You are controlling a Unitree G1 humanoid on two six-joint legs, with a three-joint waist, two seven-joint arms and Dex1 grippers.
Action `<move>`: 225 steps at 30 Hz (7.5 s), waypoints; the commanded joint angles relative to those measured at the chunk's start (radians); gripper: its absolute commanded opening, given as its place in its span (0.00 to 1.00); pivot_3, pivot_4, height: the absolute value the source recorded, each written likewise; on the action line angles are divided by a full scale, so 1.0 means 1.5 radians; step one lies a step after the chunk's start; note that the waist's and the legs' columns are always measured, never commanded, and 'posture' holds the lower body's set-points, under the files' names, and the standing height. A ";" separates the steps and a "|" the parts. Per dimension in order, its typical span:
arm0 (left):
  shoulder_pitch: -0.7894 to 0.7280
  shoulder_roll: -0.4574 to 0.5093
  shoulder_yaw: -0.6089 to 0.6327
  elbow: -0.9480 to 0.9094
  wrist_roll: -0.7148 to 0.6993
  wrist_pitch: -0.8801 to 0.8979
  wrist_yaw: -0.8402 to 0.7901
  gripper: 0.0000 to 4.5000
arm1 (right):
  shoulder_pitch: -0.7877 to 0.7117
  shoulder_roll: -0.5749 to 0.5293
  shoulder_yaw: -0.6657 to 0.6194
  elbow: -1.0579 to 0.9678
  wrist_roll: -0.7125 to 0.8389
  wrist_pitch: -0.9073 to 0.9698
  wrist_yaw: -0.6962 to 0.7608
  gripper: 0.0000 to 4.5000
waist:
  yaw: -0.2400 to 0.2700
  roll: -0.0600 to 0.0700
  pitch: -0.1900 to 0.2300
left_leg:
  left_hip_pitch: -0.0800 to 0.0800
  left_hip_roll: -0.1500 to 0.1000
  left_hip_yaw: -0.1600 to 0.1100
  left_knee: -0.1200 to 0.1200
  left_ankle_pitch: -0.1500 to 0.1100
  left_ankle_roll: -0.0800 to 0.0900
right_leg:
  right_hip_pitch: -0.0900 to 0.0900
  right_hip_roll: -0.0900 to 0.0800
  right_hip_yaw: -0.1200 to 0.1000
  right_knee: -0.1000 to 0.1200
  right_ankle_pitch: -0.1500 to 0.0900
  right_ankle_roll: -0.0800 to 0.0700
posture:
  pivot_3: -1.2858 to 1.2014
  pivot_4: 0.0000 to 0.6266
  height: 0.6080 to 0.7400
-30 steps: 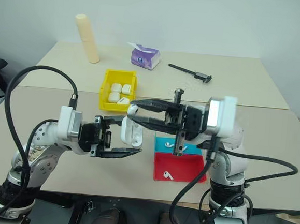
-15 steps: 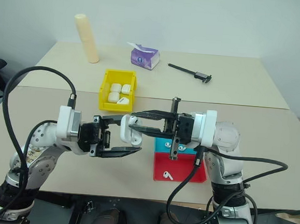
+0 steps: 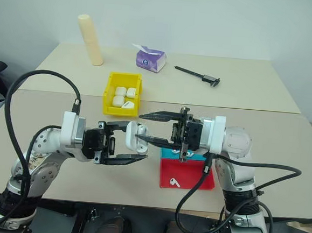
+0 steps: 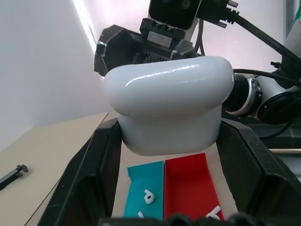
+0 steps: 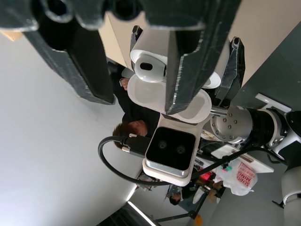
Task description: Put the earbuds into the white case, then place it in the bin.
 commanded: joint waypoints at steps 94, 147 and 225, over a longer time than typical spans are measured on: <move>0.250 0.060 0.028 -0.001 0.214 -0.163 0.073 0.61 | -0.359 -0.125 0.425 0.472 -0.651 -0.133 0.157 0.36 | -0.002 0.001 0.000 | 0.001 0.001 0.004 -0.001 0.000 0.000 | -0.001 -0.001 0.000 0.001 -0.001 -0.002 | 0.52 0.24 1.00; 0.105 0.014 0.013 0.067 0.122 -0.153 0.027 0.61 | -0.235 -0.206 -0.014 0.073 -0.258 0.389 0.068 0.28 | 0.005 0.000 0.000 | -0.001 0.001 0.003 -0.001 0.000 0.000 | -0.002 -0.001 -0.001 0.001 -0.001 -0.002 | 0.52 0.24 1.00; -0.177 -0.098 -0.085 0.207 0.181 -0.054 0.016 0.61 | -0.153 -0.333 -0.086 -0.199 0.214 0.560 -0.211 0.29 | -0.001 0.000 0.001 | -0.002 0.000 -0.003 -0.001 0.000 0.000 | -0.001 0.000 0.000 -0.001 -0.001 0.000 | 0.52 0.24 1.00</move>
